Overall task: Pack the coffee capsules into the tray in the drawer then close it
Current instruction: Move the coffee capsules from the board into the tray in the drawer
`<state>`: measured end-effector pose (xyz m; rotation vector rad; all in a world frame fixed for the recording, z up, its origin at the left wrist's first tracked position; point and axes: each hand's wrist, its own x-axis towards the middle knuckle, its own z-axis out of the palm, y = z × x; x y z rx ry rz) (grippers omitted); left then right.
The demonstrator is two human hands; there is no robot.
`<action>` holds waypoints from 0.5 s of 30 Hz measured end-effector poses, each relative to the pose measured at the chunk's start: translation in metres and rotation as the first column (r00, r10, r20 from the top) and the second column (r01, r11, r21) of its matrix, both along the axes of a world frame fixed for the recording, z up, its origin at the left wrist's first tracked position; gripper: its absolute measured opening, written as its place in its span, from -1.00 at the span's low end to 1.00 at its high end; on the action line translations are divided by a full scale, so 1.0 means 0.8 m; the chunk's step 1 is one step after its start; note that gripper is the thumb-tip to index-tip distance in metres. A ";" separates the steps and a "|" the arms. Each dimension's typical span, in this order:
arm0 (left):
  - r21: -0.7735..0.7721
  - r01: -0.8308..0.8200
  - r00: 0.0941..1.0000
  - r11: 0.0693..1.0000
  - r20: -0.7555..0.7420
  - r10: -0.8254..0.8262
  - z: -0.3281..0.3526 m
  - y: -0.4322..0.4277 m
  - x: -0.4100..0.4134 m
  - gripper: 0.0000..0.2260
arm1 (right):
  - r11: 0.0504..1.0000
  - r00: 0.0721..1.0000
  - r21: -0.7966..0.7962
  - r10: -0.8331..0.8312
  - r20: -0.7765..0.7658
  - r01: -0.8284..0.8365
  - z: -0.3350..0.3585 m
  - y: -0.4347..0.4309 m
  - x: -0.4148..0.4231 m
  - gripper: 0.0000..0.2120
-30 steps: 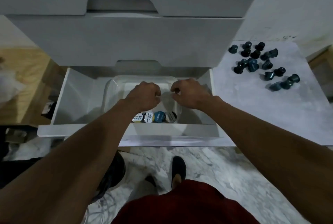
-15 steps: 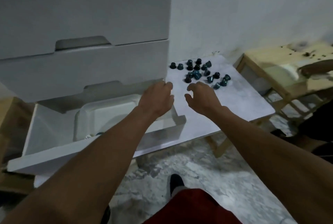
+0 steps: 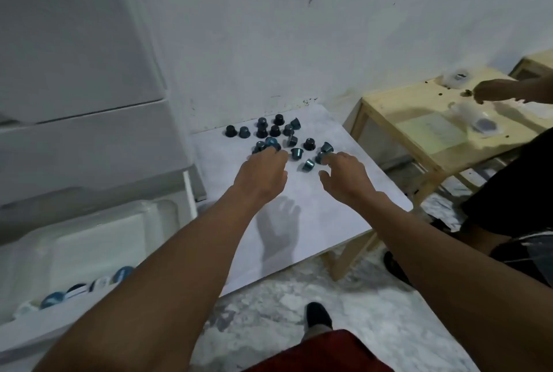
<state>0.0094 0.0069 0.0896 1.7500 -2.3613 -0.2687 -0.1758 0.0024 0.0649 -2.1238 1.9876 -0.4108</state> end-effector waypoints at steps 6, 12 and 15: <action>0.100 -0.056 0.998 0.993 0.042 0.052 -0.032 -0.084 -0.082 -0.75 | 0.994 0.998 0.090 0.063 0.003 -0.063 -0.021 -0.093 -0.067 -0.74; 0.185 -0.135 0.990 0.973 0.076 0.123 -0.060 -0.135 -0.119 -0.69 | 0.975 0.989 0.165 0.146 0.034 -0.149 -0.046 -0.160 -0.098 -0.70; 0.211 -0.149 0.988 0.966 0.081 0.134 -0.076 -0.158 -0.121 -0.68 | 0.960 0.982 0.207 0.177 0.064 -0.186 -0.064 -0.184 -0.099 -0.73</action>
